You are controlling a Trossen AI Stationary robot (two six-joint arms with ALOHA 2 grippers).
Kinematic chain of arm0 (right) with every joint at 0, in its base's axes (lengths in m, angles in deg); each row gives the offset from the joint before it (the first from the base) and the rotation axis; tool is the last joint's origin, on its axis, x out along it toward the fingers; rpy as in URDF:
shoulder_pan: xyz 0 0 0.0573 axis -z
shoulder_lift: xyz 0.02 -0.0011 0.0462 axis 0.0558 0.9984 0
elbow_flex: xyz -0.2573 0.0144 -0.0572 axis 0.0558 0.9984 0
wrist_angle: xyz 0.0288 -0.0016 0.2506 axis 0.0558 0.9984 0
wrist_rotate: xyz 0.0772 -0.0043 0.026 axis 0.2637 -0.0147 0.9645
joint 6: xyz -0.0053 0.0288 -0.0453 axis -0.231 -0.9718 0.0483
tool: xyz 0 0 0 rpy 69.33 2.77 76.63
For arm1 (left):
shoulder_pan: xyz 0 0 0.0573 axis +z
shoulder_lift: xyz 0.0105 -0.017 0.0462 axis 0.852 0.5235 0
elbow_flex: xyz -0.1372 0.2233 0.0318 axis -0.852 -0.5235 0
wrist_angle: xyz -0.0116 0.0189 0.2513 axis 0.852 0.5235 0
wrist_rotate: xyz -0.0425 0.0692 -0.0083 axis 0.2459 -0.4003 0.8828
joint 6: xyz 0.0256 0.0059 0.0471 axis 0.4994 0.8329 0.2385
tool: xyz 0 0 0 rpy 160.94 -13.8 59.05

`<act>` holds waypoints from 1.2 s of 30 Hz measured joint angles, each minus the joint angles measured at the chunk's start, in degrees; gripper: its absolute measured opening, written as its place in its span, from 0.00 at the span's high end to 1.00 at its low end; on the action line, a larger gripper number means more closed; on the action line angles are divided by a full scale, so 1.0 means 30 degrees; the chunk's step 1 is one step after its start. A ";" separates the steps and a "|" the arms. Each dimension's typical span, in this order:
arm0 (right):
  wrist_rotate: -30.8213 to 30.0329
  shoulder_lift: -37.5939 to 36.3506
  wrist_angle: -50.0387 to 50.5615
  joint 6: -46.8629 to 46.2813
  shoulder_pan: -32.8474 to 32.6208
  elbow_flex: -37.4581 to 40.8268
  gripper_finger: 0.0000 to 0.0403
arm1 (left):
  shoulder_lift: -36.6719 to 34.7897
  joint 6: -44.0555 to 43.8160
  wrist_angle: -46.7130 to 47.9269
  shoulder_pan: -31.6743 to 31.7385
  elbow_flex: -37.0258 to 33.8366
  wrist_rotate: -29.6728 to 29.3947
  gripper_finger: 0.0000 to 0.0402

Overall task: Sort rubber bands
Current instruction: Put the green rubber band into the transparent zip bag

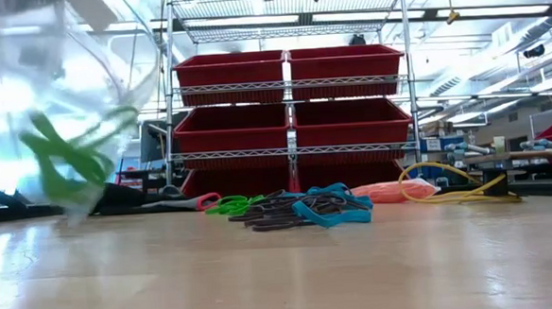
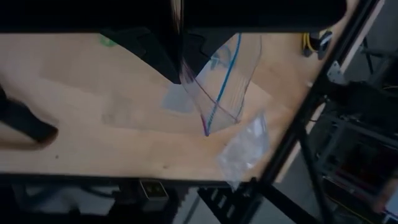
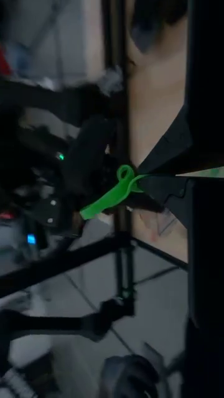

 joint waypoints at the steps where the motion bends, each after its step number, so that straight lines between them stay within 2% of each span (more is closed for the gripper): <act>1: 0.0285 0.0567 0.0674 -0.0056 0.0031 -0.0647 1.00 | 0.0292 0.0201 -0.0135 0.0000 0.0000 -0.0018 0.96; 6: 0.1219 0.2909 0.3848 -0.0136 0.0068 -0.3148 1.00 | 0.1284 0.0771 -0.0254 0.0000 0.0131 -0.0345 0.96; 10: 0.1230 0.3717 0.6086 -0.0054 0.0146 -0.4160 1.00 | 0.1383 0.1008 -0.0417 0.0000 0.0160 -0.0872 0.96; 16: 0.1954 0.4033 0.6808 -0.0041 0.0249 -0.4281 1.00 | 0.1383 0.1955 -0.1206 0.0000 0.0189 -0.0881 0.96; 30: 0.2222 0.4033 0.7840 0.0170 0.0015 -0.4281 1.00 | 0.1376 0.4371 -0.3879 0.0252 0.0189 -0.0892 0.96; 36: 0.3037 0.4033 0.8025 0.0155 -0.0256 -0.4281 1.00 | 0.1383 0.4482 -0.4554 0.0807 0.0189 -0.0898 0.96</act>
